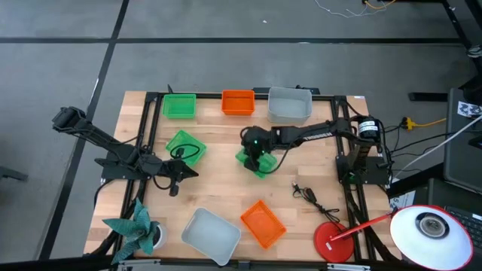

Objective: Stack baskets by color
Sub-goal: Adjust the bottom green bin, then stack the bottom orange bin on top of the top orange bin

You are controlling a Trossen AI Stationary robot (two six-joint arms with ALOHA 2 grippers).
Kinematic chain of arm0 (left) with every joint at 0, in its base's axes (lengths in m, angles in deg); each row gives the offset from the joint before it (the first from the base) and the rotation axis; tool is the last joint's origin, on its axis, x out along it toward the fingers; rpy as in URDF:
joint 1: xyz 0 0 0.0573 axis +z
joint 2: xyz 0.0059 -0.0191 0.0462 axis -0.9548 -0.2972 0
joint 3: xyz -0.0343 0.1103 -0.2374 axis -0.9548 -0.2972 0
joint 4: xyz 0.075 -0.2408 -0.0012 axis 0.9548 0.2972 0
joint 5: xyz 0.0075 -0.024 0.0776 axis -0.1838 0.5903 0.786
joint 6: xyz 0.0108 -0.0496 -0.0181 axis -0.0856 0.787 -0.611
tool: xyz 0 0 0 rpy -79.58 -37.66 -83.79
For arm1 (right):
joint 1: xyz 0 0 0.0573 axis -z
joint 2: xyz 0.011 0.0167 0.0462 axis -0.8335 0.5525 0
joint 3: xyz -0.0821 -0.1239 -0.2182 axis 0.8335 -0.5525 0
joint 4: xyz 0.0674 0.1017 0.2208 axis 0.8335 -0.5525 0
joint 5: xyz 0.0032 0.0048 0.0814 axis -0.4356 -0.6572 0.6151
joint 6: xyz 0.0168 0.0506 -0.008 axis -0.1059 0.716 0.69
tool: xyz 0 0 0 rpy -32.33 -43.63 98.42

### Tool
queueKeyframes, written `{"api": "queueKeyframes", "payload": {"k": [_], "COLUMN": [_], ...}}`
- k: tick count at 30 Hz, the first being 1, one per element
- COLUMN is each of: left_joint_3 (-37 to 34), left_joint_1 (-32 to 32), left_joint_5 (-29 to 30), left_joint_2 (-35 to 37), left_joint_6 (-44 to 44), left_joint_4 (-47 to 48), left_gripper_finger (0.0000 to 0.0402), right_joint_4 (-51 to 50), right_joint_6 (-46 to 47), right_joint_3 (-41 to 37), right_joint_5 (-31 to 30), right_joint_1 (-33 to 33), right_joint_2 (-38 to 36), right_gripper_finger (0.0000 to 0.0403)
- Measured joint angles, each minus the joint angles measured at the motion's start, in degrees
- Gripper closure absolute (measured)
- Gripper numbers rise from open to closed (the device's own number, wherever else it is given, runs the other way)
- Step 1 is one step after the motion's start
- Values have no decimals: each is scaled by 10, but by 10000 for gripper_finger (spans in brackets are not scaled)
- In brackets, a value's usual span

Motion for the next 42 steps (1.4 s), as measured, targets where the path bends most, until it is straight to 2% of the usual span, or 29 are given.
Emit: {"api": "queueKeyframes", "payload": {"k": [3,10,16,20,25,30,34,42], "left_joint_3": [0,0,0,0,0,0,0,0], "left_joint_1": [0,0,0,0,0,0,0,0], "left_joint_5": [3,6,9,11,25,28,28,27], "left_joint_2": [0,0,0,0,0,0,0,0], "left_joint_6": [0,0,0,0,0,0,0,15], "left_joint_4": [0,0,-1,-2,-3,-4,-4,-8], "left_gripper_finger": [401,401,401,401,401,401,401,401], "right_joint_4": [21,-98,-72,-63,-61,-73,-151,-379], "right_joint_6": [-3,64,45,10,-54,-101,-110,-70], "right_joint_3": [1,1,10,68,180,273,308,297], "right_joint_5": [23,34,27,23,23,49,54,54], "right_joint_1": [4,-7,-5,9,16,16,16,-5], "right_joint_2": [-5,-14,40,87,145,178,171,134], "right_gripper_finger": [350,350,350,350,350,350,350,350]}}
